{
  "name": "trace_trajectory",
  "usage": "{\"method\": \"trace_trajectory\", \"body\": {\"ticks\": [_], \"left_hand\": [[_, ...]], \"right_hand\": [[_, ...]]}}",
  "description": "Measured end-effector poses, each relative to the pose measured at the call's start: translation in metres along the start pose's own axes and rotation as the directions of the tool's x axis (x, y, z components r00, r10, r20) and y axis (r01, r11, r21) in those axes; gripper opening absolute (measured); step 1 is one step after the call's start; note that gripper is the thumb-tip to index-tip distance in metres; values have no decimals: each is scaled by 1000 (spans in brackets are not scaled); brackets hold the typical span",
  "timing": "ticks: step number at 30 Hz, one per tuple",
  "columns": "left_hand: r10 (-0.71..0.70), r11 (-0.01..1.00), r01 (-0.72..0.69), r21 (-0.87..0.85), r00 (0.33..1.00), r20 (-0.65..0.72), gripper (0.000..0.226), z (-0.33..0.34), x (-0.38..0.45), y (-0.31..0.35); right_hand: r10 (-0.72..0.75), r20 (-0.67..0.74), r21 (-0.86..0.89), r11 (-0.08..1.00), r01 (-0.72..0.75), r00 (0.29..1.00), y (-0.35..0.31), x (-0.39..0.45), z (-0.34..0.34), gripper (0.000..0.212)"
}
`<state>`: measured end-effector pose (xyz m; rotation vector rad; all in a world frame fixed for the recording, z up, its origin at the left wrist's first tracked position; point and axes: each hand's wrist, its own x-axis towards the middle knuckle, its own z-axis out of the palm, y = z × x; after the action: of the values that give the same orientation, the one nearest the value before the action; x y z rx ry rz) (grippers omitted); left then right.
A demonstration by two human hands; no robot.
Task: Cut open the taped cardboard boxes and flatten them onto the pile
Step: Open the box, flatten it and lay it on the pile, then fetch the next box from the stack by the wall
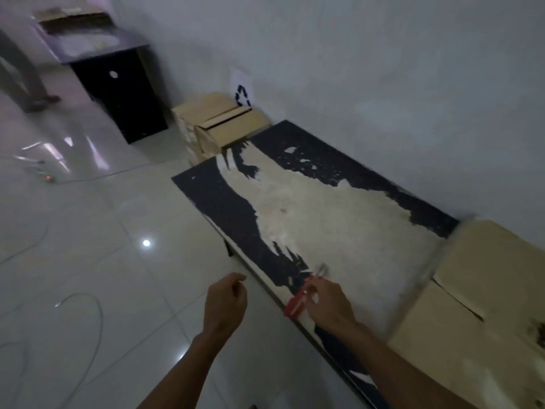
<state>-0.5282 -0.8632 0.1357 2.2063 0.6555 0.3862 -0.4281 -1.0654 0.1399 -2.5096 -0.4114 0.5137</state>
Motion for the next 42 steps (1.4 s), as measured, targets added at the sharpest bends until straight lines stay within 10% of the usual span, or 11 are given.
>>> {"method": "trace_trajectory", "body": {"ticks": [27, 42], "left_hand": [[-182, 983, 180, 34, 981, 59, 27, -197, 395, -161], [-100, 994, 84, 68, 948, 303, 25, -230, 636, -229]], "right_hand": [[-168, 152, 164, 976, 143, 974, -358, 351, 136, 17], [123, 88, 303, 942, -145, 988, -458, 512, 164, 21]]}}
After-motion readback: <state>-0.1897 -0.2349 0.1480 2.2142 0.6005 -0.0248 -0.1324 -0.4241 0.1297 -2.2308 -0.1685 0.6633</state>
